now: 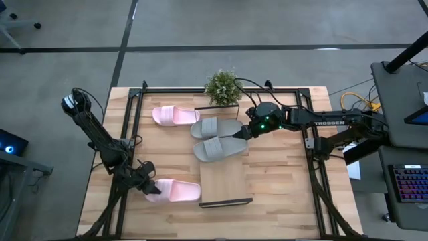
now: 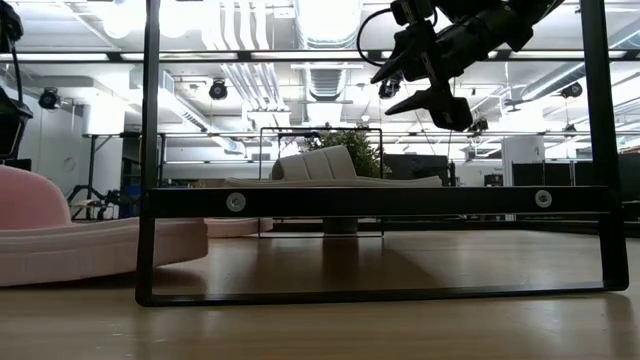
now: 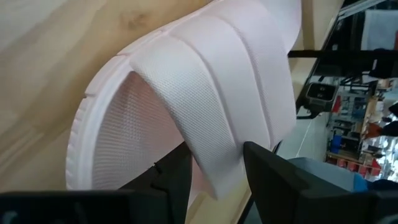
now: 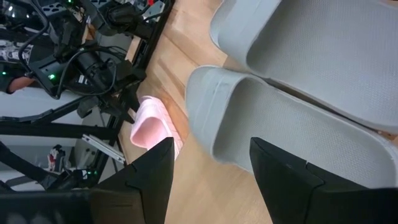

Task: Pick and place slides into the shelf
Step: Put the bottom pink slide on the shelf

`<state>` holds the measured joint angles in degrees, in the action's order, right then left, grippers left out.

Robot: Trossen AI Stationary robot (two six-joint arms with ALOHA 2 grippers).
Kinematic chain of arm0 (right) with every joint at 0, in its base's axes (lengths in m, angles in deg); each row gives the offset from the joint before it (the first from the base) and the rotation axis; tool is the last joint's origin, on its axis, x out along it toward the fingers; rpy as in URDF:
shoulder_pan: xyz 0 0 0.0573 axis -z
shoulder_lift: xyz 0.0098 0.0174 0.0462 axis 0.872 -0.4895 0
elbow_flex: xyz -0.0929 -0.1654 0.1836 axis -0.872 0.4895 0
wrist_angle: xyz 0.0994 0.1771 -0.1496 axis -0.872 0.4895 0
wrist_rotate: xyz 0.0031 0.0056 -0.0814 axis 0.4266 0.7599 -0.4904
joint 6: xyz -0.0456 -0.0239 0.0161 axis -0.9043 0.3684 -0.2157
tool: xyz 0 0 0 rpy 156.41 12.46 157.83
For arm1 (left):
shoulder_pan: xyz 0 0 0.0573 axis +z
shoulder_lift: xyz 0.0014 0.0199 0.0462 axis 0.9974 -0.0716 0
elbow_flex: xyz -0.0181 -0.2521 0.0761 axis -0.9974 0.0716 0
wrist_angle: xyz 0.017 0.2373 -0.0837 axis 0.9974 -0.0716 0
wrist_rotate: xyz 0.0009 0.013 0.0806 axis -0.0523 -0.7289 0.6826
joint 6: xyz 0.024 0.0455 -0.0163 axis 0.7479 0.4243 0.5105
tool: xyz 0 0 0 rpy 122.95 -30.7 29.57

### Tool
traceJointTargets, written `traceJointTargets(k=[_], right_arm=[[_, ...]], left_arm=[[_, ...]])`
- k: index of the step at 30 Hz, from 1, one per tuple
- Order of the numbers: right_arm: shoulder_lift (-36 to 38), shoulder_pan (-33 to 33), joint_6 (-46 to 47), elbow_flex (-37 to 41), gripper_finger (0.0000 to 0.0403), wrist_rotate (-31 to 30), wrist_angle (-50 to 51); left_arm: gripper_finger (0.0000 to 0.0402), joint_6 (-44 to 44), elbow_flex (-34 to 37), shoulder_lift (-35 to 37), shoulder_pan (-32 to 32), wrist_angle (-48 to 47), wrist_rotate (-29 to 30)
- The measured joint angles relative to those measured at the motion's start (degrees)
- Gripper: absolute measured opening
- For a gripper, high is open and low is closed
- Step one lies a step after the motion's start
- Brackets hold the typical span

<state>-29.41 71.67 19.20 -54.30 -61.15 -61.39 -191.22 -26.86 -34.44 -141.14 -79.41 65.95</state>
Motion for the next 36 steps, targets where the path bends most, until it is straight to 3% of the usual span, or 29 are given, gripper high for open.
traceJointTargets(k=[7,17,28,36], right_arm=[[0.00,0.00,-0.02,0.00,0.0201,0.36,-0.07],[0.00,0.00,-0.01,0.00,0.0201,0.50,-0.36],[0.00,0.00,-0.25,0.00,0.0201,0.48,-0.59],[0.00,0.00,-0.42,0.00,0.0201,0.45,-0.70]], left_arm=[[0.0131,-0.30,0.00,-1.71,0.02,2.26,3.95],[0.0123,-0.32,0.02,-3.05,0.02,3.59,4.75],[0.0013,-0.16,0.02,-3.00,0.04,4.20,6.90],[0.0003,-0.06,0.02,-2.73,0.04,4.20,6.84]])
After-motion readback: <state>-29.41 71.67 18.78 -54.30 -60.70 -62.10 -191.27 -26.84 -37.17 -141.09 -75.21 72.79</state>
